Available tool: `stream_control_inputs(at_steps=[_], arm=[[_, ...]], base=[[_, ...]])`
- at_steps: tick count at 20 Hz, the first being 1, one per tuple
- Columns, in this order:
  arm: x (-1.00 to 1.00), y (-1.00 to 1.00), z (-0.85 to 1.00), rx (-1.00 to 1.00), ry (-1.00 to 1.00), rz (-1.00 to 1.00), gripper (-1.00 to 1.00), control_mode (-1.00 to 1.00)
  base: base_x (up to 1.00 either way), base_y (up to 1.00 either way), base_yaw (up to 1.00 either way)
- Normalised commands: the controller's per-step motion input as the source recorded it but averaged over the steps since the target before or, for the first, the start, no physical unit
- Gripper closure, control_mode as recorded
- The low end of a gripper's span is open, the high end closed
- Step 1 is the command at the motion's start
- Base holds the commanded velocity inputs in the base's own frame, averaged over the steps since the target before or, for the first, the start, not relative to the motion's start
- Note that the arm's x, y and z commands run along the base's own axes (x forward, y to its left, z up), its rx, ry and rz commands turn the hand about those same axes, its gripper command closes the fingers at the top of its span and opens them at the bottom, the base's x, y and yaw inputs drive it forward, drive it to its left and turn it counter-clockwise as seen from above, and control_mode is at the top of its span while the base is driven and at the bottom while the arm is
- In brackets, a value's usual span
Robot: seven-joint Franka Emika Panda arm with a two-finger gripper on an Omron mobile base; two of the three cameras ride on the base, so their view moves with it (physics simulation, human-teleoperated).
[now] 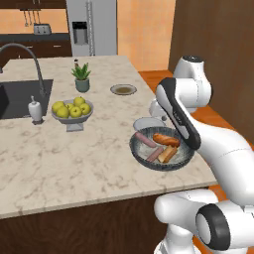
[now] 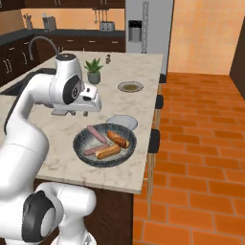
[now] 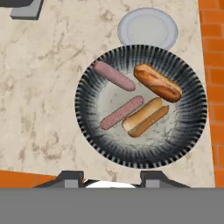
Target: Place one bun and one sausage from the bowl on each plate.
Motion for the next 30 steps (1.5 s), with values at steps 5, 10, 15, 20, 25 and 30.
stream_control_inputs(at_steps=[5,10,15,20,25,30], arm=[[0.00,-0.24,-0.23,0.00,0.00,-0.04,-1.00,-1.00],[0.00,-0.78,-0.70,0.18,0.11,-0.50,-1.00,-1.00],[-0.10,-0.05,-0.66,0.04,0.20,-0.28,-1.00,-1.00],[0.13,0.03,-0.46,0.09,0.19,-0.34,-1.00,-1.00],[0.55,-0.05,-0.48,0.14,0.10,-0.10,-1.00,-1.00],[0.37,0.00,-0.41,-0.01,0.01,-0.03,-1.00,-1.00]], base=[[0.00,0.00,0.00],[0.00,0.00,0.00],[0.00,0.00,0.00],[0.00,0.00,0.00],[0.00,0.00,0.00],[0.00,0.00,0.00]])
